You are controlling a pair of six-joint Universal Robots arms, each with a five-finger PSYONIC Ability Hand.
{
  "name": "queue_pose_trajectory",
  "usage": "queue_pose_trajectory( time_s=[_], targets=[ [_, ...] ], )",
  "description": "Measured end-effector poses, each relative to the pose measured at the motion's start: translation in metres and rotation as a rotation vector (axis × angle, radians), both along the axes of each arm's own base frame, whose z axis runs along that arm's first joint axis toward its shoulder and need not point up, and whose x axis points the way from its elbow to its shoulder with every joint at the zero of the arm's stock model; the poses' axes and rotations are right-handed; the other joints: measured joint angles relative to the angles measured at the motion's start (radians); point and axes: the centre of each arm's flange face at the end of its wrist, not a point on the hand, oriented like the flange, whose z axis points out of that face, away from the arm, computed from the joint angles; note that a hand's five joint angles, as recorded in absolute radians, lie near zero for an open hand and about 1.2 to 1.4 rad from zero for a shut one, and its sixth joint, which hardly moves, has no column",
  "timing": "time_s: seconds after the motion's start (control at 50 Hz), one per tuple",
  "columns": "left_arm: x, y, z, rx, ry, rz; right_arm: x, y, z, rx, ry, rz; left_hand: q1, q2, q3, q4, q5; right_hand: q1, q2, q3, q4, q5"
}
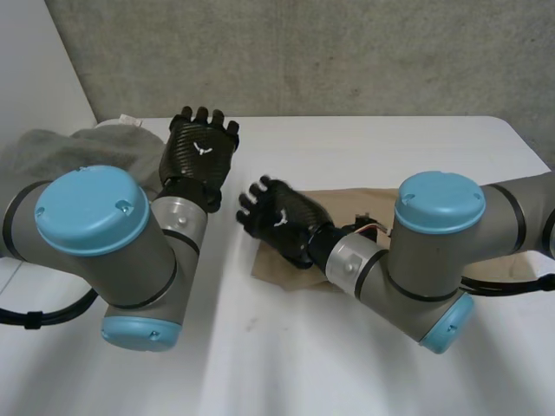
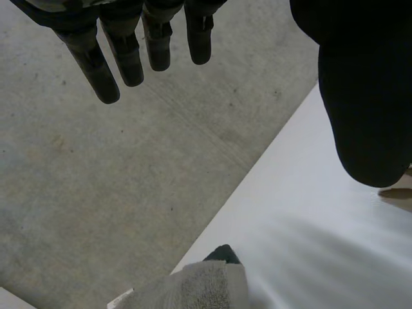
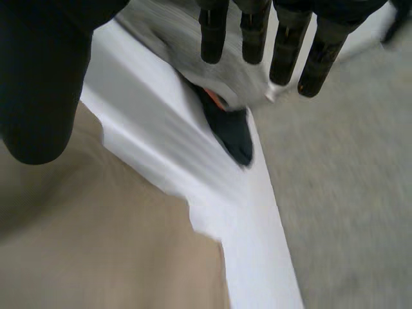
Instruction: Fold the laundry.
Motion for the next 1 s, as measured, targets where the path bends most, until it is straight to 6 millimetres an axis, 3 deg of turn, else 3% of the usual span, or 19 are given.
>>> queue_pose_trajectory(
  time_s=[0.1,0.12,0.18,0.2,0.22,0.24,0.26,0.36,0.42,0.54,0.66,0.88,0.92,0.96,1.0],
  targets=[
    [-0.002,-0.004,0.008,-0.017,0.026,0.001,-0.015,-0.021,0.022,0.116,-0.111,-0.193,0.0,0.0,0.0,0.0,0.0,-0.005,-0.035,-0.057,-0.037,-0.037],
    [-0.004,-0.005,0.012,-0.027,0.035,-0.001,-0.027,-0.033,0.04,0.176,-0.203,-0.295,0.0,0.0,0.0,0.0,0.0,-0.005,-0.035,-0.057,-0.037,-0.037],
    [-0.006,-0.005,0.014,-0.033,0.041,-0.004,-0.033,-0.038,0.046,0.198,-0.241,-0.33,0.0,0.0,0.0,0.0,0.0,-0.005,-0.035,-0.057,-0.037,-0.037],
    [-0.011,-0.004,0.018,-0.045,0.051,-0.016,-0.061,-0.057,0.067,0.29,-0.379,-0.466,0.0,0.0,0.0,0.0,0.0,-0.005,-0.035,-0.057,-0.037,-0.037],
    [-0.011,-0.004,0.018,-0.045,0.051,-0.016,-0.061,-0.057,0.067,0.29,-0.379,-0.466,0.0,0.0,0.0,0.0,0.0,-0.005,-0.035,-0.057,-0.037,-0.037],
    [-0.015,-0.002,0.019,-0.048,0.054,-0.028,-0.088,-0.072,0.073,0.35,-0.443,-0.566,0.0,0.0,0.0,0.0,0.0,-0.005,-0.035,-0.057,-0.037,-0.038],
    [-0.015,-0.001,0.019,-0.048,0.054,-0.03,-0.092,-0.074,0.073,0.357,-0.449,-0.579,0.0,0.0,0.0,0.0,0.0,-0.005,-0.035,-0.057,-0.037,-0.038],
    [-0.026,0.012,0.013,-0.036,0.044,-0.071,-0.163,-0.102,0.06,0.458,-0.447,-0.818,0.0,0.0,0.0,0.0,0.0,-0.005,-0.034,-0.054,-0.036,-0.037],
    [-0.029,0.016,0.007,-0.022,0.033,-0.084,-0.196,-0.109,0.047,0.483,-0.372,-0.908,0.0,0.0,0.0,0.0,0.0,-0.001,-0.033,-0.04,-0.034,-0.033],
    [-0.028,0.019,-0.004,0.004,0.012,-0.087,-0.242,-0.112,0.018,0.499,-0.198,-0.957,0.0,0.0,0.0,0.0,0.0,0.075,0.077,0.072,0.064,0.056],
    [-0.026,0.017,-0.01,0.017,0.004,-0.081,-0.263,-0.11,-0.007,0.516,-0.107,-0.914,0.0,0.0,0.0,0.0,0.0,0.088,0.08,0.097,0.087,0.081],
    [-0.024,0.017,-0.014,0.029,-0.003,-0.078,-0.274,-0.116,-0.028,0.497,-0.104,-0.907,0.0,0.0,0.0,0.0,0.0,0.124,0.101,0.123,0.116,0.106],
    [-0.024,0.017,-0.014,0.029,-0.003,-0.078,-0.274,-0.117,-0.03,0.498,-0.104,-0.909,0.0,0.0,0.0,0.0,0.0,0.144,0.132,0.143,0.135,0.122],
    [-0.024,0.018,-0.015,0.031,-0.004,-0.079,-0.275,-0.12,-0.037,0.502,-0.1,-0.91,0.0,0.0,0.0,0.0,0.0,0.33,0.373,0.359,0.353,0.326],
    [-0.024,0.018,-0.015,0.031,-0.004,-0.079,-0.275,-0.12,-0.037,0.503,-0.1,-0.91,0.0,0.0,0.0,0.0,0.0,0.33,0.373,0.359,0.353,0.326]
  ],
)
